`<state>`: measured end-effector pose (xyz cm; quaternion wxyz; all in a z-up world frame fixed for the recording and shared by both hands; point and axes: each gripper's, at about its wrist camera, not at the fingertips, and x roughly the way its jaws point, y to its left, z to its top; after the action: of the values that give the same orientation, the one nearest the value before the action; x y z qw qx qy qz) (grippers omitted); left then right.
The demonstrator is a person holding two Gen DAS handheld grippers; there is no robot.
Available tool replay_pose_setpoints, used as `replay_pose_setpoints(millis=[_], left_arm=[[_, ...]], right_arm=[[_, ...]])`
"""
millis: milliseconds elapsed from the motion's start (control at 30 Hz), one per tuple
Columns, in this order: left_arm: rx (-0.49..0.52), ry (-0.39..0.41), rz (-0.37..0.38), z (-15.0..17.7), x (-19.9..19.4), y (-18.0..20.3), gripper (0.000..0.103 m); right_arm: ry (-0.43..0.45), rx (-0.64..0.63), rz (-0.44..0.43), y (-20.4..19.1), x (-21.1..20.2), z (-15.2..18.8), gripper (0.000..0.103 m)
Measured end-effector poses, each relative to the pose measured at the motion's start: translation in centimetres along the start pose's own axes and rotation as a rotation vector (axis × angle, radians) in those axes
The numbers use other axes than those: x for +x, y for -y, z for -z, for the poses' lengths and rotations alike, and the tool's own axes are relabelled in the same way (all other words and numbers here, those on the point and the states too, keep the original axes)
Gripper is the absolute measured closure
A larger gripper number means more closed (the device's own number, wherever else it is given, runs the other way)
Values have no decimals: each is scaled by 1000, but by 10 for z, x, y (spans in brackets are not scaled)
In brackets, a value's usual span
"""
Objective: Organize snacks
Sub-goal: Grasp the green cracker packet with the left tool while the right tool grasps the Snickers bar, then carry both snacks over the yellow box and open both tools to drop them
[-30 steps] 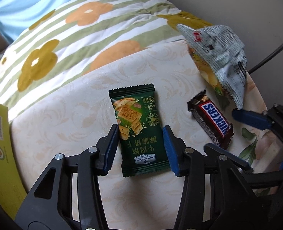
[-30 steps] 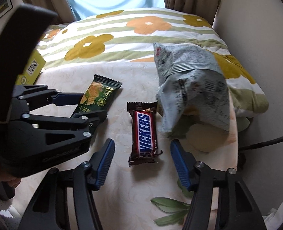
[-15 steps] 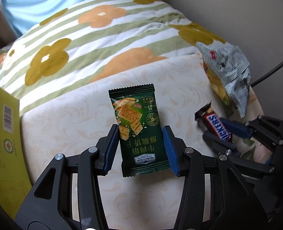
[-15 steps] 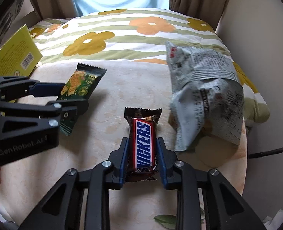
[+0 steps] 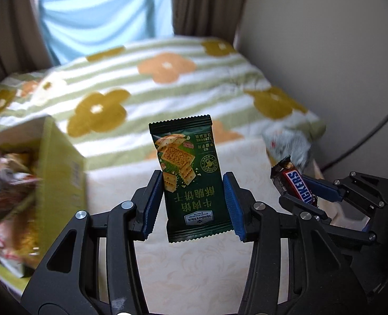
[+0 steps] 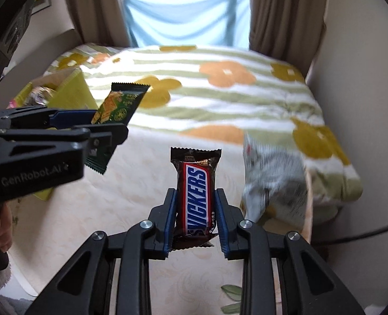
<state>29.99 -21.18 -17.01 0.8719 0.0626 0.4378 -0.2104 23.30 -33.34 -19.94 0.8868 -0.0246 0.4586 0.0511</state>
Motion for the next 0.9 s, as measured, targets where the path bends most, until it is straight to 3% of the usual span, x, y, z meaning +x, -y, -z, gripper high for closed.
replay_pose_setpoints(millis=[200, 400, 600, 900], left_arm=[[-65, 111, -53, -15, -63, -34, 60], [-150, 157, -99, -11, -99, -85, 60], [-234, 145, -134, 11, -123, -162, 60], [-290, 79, -191, 44, -131, -283, 60]], right_arm=[[83, -62, -38, -26, -38, -31, 77], [138, -135, -84, -67, -55, -59, 77], [154, -185, -142, -126, -55, -87, 77], [119, -159, -249, -222, -23, -121, 77]])
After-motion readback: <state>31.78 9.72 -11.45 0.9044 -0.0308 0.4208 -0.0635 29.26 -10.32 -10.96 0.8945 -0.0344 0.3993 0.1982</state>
